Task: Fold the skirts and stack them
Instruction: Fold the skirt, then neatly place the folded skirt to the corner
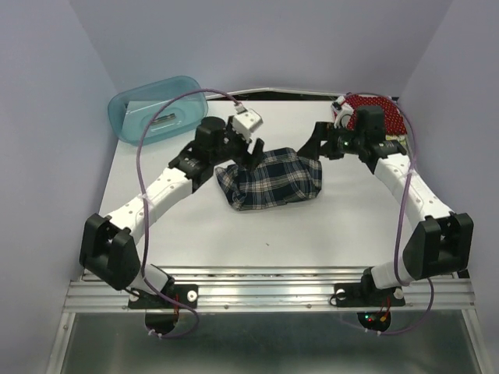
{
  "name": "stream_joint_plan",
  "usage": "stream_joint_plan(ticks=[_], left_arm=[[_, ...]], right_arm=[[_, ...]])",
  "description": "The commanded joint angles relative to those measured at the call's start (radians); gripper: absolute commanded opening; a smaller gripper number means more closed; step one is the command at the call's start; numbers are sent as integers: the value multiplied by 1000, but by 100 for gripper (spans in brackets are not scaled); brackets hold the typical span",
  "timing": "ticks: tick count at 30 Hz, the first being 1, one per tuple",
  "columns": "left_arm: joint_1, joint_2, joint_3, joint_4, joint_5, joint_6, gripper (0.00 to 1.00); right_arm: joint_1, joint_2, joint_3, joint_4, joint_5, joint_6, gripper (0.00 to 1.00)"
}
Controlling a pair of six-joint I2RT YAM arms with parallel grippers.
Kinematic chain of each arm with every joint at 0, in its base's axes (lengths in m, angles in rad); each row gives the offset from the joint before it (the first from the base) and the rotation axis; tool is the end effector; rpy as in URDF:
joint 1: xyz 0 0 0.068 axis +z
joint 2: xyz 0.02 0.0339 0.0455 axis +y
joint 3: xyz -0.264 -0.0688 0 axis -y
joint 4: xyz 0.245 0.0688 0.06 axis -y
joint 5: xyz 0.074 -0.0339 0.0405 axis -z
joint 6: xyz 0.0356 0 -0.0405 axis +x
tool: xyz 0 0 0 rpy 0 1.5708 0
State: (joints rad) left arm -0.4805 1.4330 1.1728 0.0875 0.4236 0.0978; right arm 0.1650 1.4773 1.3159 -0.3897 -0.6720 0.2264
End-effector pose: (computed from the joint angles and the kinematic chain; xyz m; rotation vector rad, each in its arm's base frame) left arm 0.2954 -0.1705 0.3517 0.7995 1.5819 -0.6470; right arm 0.3254 0.0767 0.3429 -0.3435 2.1000 0.9425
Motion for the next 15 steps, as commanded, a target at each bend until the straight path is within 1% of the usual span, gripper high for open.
stream_joint_plan(ticks=[1, 4, 5, 6, 9, 10, 12, 15], left_arm=[[-232, 15, 11, -187, -349, 360, 85], [-343, 53, -27, -186, -466, 486, 86], [-399, 72, -39, -189, -511, 547, 86], [-424, 113, -41, -193, -537, 566, 86], [-483, 168, -48, -184, -572, 599, 84], [-495, 197, -55, -167, -582, 608, 84], [-526, 249, -61, -109, -623, 631, 84], [-537, 308, -36, -54, -671, 634, 83]], right_arm=[[-8, -17, -174, -25, 140, 77, 100], [-56, -70, -245, 14, 153, 125, 100], [-94, -75, -273, 17, 147, 136, 100], [-113, -75, -283, 17, 138, 145, 100], [-153, -54, -322, 18, 75, 177, 100], [-162, -48, -333, 32, 40, 192, 100], [-173, -38, -371, 69, 22, 214, 100], [-182, -29, -406, 110, -31, 267, 100]])
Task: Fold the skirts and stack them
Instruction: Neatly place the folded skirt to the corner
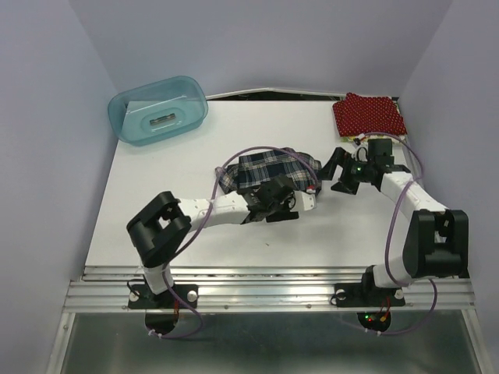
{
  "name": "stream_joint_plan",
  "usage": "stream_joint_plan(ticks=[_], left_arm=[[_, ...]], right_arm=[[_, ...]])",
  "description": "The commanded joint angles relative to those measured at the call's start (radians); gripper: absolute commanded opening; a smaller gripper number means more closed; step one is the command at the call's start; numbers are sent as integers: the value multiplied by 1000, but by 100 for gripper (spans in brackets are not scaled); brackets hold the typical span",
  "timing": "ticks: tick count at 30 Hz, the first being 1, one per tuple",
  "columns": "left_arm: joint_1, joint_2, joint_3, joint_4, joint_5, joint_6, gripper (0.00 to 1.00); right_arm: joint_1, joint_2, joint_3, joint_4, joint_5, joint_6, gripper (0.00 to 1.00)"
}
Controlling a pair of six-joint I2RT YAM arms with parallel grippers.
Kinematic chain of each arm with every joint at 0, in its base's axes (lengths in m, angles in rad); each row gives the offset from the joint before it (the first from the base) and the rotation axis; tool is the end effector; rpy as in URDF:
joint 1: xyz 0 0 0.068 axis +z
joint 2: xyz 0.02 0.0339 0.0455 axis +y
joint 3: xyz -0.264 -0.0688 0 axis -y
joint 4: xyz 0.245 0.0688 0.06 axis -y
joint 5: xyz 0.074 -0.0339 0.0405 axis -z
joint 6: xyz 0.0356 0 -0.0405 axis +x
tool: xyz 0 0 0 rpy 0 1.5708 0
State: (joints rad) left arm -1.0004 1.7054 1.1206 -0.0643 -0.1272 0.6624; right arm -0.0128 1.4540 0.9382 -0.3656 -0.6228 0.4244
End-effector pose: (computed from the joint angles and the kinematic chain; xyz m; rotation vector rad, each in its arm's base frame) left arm 0.2089 -0.3173 0.2238 1.5880 1.5430 -0.0459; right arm 0.2977 0.0170 0.2276 0.2530 2.4349 0.9446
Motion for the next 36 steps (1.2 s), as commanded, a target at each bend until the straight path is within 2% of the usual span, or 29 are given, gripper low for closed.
stream_joint_plan(ticks=[1, 3, 5, 6, 9, 12, 16, 22, 25, 30, 35, 36], left_arm=[[-18, 74, 28, 109, -130, 71, 83], [-18, 105, 33, 113, -129, 75, 81], [-18, 141, 22, 126, -106, 91, 70], [-17, 142, 21, 127, -94, 91, 70], [-7, 151, 8, 136, -45, 75, 59], [44, 146, 25, 110, 79, 29, 57], [101, 132, 35, 77, 272, 35, 57], [129, 134, 47, 41, 365, 52, 57], [135, 134, 47, 43, 370, 49, 57], [152, 138, 64, 31, 396, 45, 57], [186, 158, 103, -3, 434, 31, 57], [186, 158, 108, -9, 442, 31, 57]], right_arm=[[-4, 5, -48, 109, -103, 94, 100], [-4, 17, -65, 132, -126, 126, 100], [-4, 38, -113, 236, -167, 232, 100], [-4, 39, -134, 237, -181, 232, 100], [-4, 65, -222, 413, -239, 275, 100], [-4, 60, -292, 474, -235, 281, 100], [5, 54, -374, 664, -194, 379, 100], [100, 63, -435, 1014, -108, 539, 100], [129, 98, -421, 1080, -75, 548, 100], [200, 166, -375, 1120, 17, 525, 100], [234, 230, -300, 882, 54, 435, 100], [234, 223, -300, 881, 57, 429, 100]])
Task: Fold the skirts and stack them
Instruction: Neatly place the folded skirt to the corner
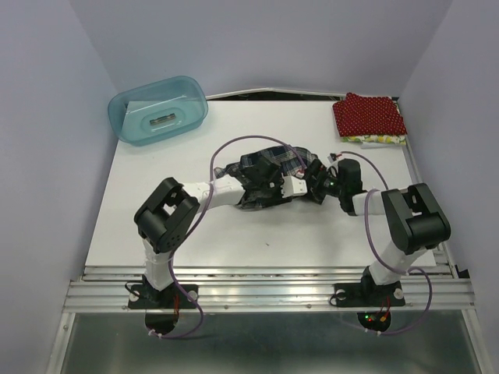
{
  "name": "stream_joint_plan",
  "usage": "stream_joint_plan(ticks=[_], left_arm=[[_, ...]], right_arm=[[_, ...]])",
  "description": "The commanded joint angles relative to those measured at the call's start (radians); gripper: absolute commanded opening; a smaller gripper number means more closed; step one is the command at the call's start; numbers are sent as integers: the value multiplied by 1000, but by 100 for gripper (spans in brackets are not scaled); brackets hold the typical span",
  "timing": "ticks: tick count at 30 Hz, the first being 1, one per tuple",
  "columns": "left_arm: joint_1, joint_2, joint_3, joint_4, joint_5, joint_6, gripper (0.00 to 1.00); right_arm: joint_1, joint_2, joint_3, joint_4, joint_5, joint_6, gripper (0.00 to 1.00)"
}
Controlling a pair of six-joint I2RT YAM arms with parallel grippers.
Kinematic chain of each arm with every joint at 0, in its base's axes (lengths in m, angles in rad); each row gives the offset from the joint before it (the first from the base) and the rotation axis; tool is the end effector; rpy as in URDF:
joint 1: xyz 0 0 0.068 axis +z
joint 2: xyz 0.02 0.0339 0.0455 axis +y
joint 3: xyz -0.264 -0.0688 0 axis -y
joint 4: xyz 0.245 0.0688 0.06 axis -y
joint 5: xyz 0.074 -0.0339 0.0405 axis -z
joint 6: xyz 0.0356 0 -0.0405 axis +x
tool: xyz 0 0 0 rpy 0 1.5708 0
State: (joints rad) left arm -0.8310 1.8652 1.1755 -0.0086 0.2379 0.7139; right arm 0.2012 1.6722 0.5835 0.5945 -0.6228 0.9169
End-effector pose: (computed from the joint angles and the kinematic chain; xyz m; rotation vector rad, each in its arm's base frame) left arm 0.2682 -0.3062 0.1867 1.6700 1.5331 -0.3318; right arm 0.2938 0.0811 0.1381 0.3742 2.2065 1.2958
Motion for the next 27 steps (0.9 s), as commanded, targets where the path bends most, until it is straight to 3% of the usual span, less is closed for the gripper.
stream_joint_plan(ticks=[1, 12, 18, 23, 27], left_arm=[[33, 2, 58, -70, 96, -25, 57], [81, 6, 79, -99, 192, -14, 55], [93, 3, 82, -119, 273, 18, 55], [135, 25, 124, -162, 375, 7, 55], [171, 54, 164, -195, 420, 15, 53]], right_arm=[[29, -17, 58, -129, 70, -61, 100], [40, -20, 150, -478, 241, -46, 100], [40, 76, 92, -178, 288, 20, 100], [49, 144, 30, 66, 291, -47, 100], [58, 178, 2, 151, 267, -133, 100]])
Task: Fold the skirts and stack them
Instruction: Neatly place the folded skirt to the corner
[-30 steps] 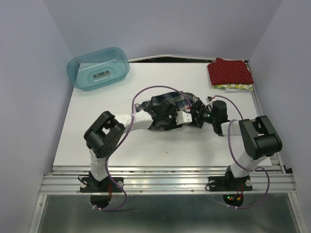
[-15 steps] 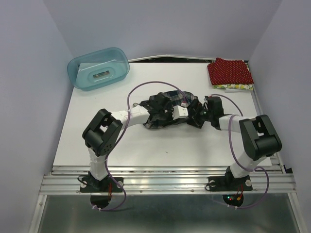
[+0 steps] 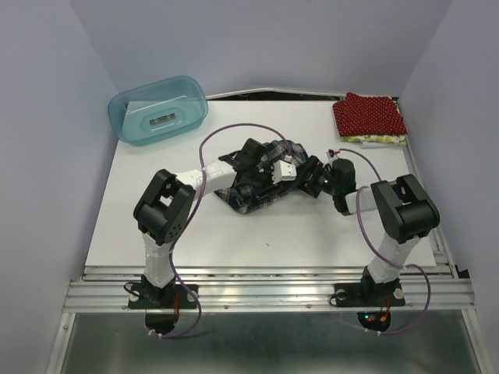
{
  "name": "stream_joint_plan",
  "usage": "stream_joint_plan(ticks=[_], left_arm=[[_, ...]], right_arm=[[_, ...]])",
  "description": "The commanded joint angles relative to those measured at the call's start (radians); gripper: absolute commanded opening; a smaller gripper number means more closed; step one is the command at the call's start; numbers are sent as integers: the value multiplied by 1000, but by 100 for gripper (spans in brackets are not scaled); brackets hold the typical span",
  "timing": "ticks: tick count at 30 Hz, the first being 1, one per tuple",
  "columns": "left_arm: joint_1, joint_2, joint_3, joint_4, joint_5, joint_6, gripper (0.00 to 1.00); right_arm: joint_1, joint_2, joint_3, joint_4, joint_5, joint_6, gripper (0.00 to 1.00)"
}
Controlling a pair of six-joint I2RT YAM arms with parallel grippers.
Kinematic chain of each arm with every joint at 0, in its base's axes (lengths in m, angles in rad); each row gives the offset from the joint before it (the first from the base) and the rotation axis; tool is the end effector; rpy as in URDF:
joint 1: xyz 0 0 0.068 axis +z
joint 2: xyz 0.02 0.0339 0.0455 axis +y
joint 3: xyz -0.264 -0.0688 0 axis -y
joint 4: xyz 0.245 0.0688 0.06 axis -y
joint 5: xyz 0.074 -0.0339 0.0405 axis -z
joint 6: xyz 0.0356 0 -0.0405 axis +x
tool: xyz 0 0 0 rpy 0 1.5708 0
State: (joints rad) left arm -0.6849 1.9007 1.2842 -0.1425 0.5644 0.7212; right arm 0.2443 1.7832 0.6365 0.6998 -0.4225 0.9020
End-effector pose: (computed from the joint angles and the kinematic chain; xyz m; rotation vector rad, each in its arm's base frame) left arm 0.3098 -0.2777 0.1989 1.6680 1.5347 -0.6345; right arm 0.3139 0.0933 0.1269 0.4200 2.1305 1.1226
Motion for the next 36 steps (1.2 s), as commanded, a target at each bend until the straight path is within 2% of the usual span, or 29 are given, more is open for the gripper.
stream_joint_plan(ticks=[1, 4, 9, 11, 15, 19, 21, 22, 26, 29, 30, 31, 32, 33, 34, 35, 36], left_arm=[[33, 29, 61, -80, 103, 24, 52], [42, 41, 75, -98, 115, 40, 49], [48, 46, 66, -126, 146, 75, 49], [50, 51, 69, -132, 160, 81, 48], [51, 80, 102, -172, 166, 101, 48], [53, 122, 162, -221, 158, 129, 49], [51, 135, 178, -242, 160, 135, 49], [53, 144, 191, -255, 161, 142, 49], [51, 156, 208, -269, 160, 152, 49], [51, 170, 227, -292, 160, 164, 49], [51, 170, 230, -292, 160, 168, 49], [51, 169, 228, -292, 160, 175, 49], [51, 167, 227, -292, 158, 185, 49], [53, 160, 224, -292, 157, 188, 49], [51, 158, 221, -292, 151, 188, 49], [51, 155, 219, -292, 146, 190, 49], [51, 150, 218, -299, 141, 193, 49]], right_arm=[[15, 68, -38, 18, 62, -161, 100], [15, 50, -37, -58, 65, -215, 100], [15, -28, -43, -166, 204, -305, 100], [15, -38, -32, -171, 232, -290, 100], [15, 45, 29, -169, 168, -216, 100], [15, 128, 46, -28, 73, -138, 100], [24, 165, 39, 30, 22, -36, 100], [24, 206, 10, 140, 5, 16, 100], [24, 283, -11, 300, -53, 64, 100], [24, 298, 9, 297, -68, 64, 83], [24, 297, 24, 290, -59, 55, 72], [24, 286, 32, 268, -50, 51, 66], [24, 282, 40, 262, -42, 34, 53], [24, 277, 54, 259, -44, 25, 46], [24, 269, 58, 260, -45, 17, 28], [24, 269, 60, 260, -45, 17, 28], [24, 260, 63, 263, -41, 12, 9]])
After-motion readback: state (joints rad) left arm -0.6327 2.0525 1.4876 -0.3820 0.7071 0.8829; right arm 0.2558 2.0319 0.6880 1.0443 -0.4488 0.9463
